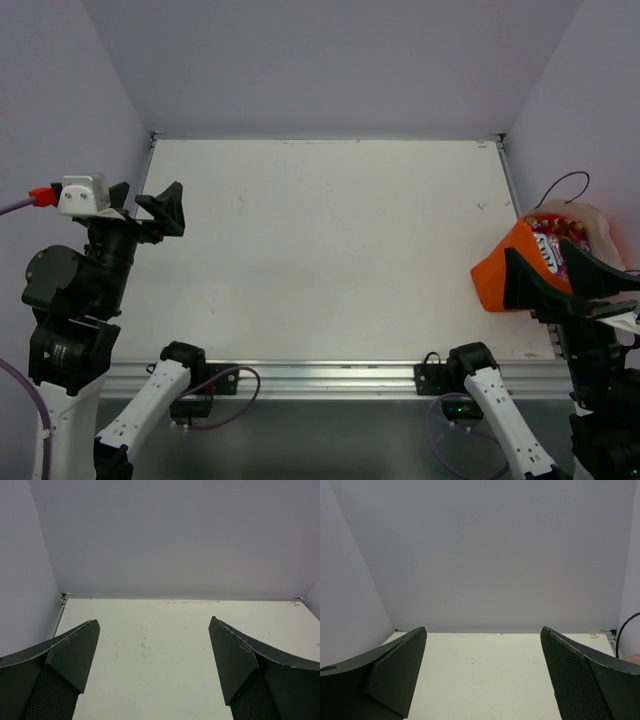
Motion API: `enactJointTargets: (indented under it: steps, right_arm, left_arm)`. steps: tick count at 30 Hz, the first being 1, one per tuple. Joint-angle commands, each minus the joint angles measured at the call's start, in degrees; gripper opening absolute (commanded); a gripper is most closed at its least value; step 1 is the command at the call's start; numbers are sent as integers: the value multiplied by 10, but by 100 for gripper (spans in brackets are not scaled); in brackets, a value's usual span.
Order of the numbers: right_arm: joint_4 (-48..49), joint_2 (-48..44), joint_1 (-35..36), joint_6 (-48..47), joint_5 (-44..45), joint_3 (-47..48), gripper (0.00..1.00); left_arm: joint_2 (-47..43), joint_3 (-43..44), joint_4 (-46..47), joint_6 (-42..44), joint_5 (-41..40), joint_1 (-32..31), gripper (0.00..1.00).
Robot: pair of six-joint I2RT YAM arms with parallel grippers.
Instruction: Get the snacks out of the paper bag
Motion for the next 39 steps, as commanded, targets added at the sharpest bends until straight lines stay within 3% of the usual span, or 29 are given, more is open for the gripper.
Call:
enactJointTargets:
  steps: [1,7,12,17,23,26,29,39]
  right_arm:
    - [-10,12,0,25,60,-13,99]
    - [-56,74,0,75,82,-20,99]
    - [-121,158,0,189,235,3,99]
    - [-180,282,-12,219,356,45,99]
    - [-192,397,-164,259,345,63,99]
    - [-192,445,-224,282,293,68,99]
    - [-186,475,-260,298,285,72,98]
    - [-143,563,-303,277,243,67,75]
  left_arm:
    - [9,-10,15,-11,12,-4,100]
    - [39,-20,-4,-19,44,-4,100]
    - [65,-28,-8,-28,77,-4,100]
    - [78,-36,-13,-29,87,-4,100]
    - [73,-60,-12,-27,107,-4,100]
    - [72,-72,-11,-26,111,-8,100]
    - [66,-85,-5,-27,119,-20,100]
    - [50,-109,-1,-22,122,-31,100]
